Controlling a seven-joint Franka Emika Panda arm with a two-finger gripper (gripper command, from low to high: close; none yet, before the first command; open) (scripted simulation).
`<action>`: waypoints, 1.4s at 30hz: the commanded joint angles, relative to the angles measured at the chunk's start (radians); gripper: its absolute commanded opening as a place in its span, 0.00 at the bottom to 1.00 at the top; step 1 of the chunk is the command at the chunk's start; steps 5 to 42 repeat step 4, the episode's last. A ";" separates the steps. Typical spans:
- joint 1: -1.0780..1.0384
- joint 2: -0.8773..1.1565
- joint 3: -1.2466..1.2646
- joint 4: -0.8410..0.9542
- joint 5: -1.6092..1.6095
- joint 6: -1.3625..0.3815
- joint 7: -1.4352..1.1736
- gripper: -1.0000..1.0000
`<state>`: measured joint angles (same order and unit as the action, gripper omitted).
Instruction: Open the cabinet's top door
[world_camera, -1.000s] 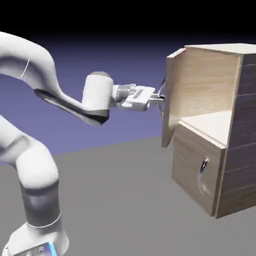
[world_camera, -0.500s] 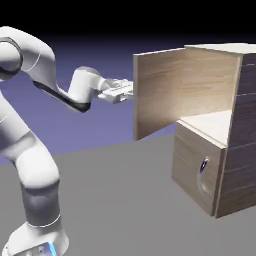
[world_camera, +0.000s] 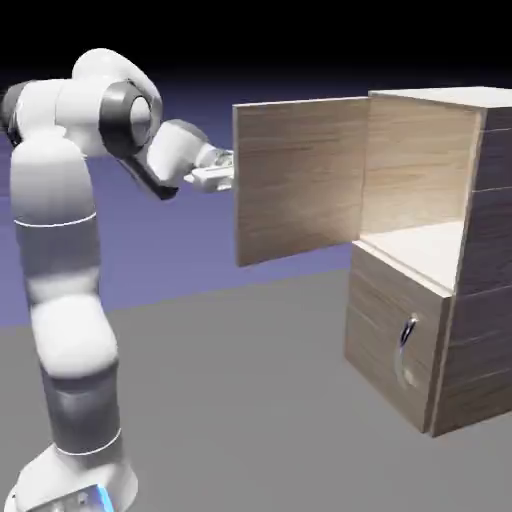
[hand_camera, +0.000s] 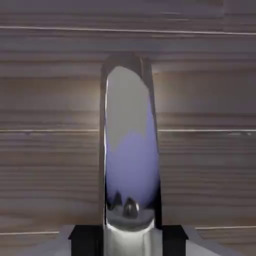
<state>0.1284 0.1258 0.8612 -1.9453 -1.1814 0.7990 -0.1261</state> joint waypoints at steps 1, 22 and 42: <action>0.019 0.036 -0.002 0.035 -0.003 -0.040 0.012 0.00; 0.074 0.139 -0.017 0.143 -0.009 -0.151 0.045 0.00; 0.074 0.139 -0.017 0.143 -0.009 -0.151 0.045 0.00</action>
